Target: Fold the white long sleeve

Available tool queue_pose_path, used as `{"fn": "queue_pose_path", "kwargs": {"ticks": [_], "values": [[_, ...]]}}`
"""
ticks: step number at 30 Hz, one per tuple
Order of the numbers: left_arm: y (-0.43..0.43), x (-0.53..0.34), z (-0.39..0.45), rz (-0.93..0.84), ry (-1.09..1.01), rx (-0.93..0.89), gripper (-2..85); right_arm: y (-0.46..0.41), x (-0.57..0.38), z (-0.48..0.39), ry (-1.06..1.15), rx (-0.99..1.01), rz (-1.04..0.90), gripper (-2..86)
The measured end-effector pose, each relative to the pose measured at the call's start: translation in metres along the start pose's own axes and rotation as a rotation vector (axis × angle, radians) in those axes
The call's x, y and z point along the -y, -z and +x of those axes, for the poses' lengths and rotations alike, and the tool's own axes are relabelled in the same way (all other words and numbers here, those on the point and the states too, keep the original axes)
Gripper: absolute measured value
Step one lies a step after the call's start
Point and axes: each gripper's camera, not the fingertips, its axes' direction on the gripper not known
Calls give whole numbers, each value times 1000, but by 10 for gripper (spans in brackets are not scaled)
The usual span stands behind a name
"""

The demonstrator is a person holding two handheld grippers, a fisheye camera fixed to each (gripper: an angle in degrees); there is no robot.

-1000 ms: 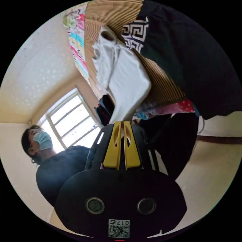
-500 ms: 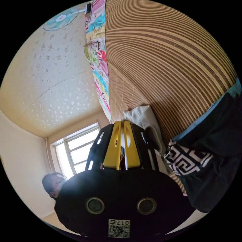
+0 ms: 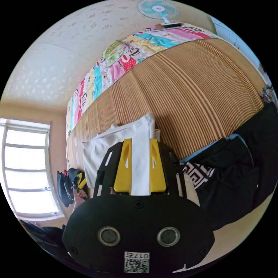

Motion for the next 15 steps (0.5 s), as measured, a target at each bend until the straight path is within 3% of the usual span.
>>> {"fn": "queue_pose_path", "kwargs": {"ticks": [6, 10, 11, 15], "values": [[-9, -53, -27, 50, 54, -48, 123, -109, -24, -131, 287, 154, -201, 36], [-4, -78, -58, 163, 176, -241, 64, -201, -25, -164, 394, -98, -242, 15], [-1, -89, -68, 189, 218, -266, 61, -245, -26, -163, 443, -203, -329, 11], [11, -111, -75, 234, 233, -261, 55, -252, -18, -158, 533, -107, -432, 6]]}}
